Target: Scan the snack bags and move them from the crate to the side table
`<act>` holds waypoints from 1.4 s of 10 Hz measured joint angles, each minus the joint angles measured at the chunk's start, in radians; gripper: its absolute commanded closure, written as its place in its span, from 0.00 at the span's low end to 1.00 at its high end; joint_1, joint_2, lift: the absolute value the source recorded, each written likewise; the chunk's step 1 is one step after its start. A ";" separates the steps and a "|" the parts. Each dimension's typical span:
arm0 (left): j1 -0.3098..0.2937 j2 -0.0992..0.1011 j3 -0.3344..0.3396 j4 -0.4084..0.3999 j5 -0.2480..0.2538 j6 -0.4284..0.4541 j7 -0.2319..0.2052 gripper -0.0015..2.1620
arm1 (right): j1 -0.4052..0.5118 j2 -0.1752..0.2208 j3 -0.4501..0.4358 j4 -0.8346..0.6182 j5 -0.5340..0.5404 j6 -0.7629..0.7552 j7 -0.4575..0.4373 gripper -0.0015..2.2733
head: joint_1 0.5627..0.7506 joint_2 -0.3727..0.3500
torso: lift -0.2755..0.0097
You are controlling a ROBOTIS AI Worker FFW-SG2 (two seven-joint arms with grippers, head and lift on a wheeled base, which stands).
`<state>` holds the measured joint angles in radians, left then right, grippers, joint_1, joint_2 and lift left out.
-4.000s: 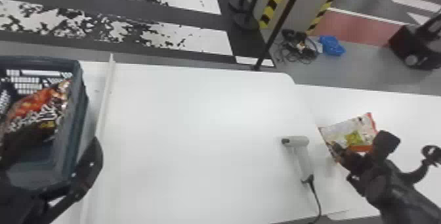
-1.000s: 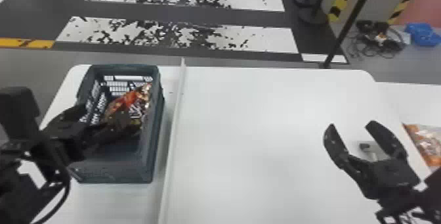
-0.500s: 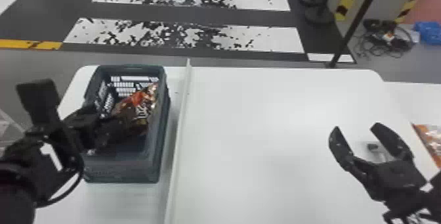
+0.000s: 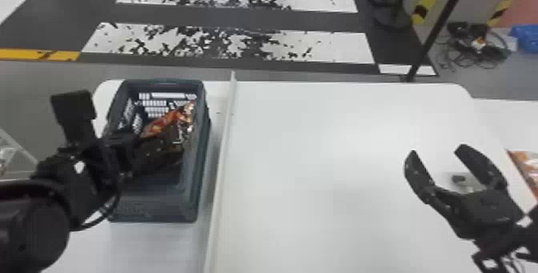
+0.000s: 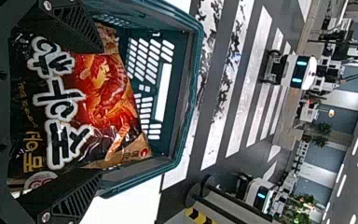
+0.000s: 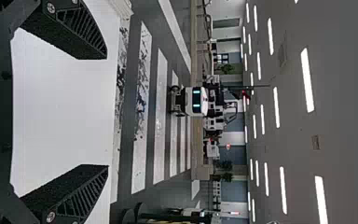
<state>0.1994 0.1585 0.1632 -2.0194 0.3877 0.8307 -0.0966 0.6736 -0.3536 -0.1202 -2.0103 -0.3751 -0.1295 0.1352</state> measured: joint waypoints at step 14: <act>0.036 -0.033 -0.025 0.045 -0.041 -0.009 -0.043 0.99 | 0.022 -0.016 -0.010 0.017 -0.051 -0.017 0.007 0.04 | 0.70 0.41 | 0.66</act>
<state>0.2349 0.1260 0.1379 -1.9744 0.3467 0.8222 -0.1395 0.6957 -0.3693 -0.1303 -1.9929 -0.4264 -0.1461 0.1426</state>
